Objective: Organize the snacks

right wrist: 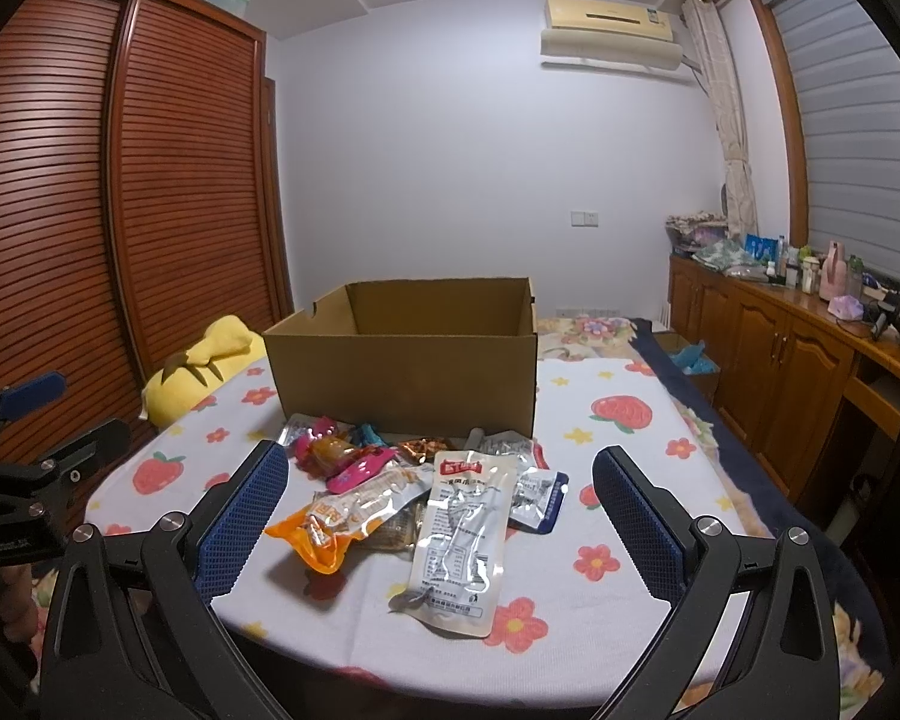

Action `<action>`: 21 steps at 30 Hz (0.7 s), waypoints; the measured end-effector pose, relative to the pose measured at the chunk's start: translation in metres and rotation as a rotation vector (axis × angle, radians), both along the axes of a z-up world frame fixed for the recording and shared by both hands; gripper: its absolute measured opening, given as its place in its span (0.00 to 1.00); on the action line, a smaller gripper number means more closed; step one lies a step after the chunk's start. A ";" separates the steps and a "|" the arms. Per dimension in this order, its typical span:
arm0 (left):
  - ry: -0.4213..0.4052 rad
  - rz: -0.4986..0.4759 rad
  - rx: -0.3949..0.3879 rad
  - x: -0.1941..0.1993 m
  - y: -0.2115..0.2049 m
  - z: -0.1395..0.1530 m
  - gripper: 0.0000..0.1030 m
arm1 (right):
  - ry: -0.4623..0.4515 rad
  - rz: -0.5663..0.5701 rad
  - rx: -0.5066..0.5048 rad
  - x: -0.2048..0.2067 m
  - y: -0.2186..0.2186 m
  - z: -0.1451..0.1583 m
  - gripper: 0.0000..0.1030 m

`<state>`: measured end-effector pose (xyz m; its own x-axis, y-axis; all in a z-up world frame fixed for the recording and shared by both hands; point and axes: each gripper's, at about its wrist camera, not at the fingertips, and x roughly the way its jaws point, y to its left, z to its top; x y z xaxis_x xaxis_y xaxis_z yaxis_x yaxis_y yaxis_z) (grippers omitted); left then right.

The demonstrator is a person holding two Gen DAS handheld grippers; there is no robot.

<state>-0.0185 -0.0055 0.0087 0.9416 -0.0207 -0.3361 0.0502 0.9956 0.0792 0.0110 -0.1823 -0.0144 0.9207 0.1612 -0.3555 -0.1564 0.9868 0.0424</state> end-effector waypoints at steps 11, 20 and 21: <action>0.006 -0.005 0.001 0.001 0.000 0.000 1.00 | 0.003 -0.001 0.001 -0.002 -0.002 0.000 1.00; 0.045 -0.019 -0.009 0.010 0.002 -0.013 1.00 | 0.036 0.002 -0.006 0.004 -0.004 -0.009 1.00; 0.051 -0.023 -0.011 0.012 0.003 -0.015 1.00 | 0.047 0.003 -0.005 0.007 -0.005 -0.011 1.00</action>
<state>-0.0066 -0.0030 -0.0066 0.9225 -0.0460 -0.3832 0.0764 0.9950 0.0647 0.0180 -0.1870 -0.0258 0.9022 0.1626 -0.3995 -0.1577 0.9864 0.0454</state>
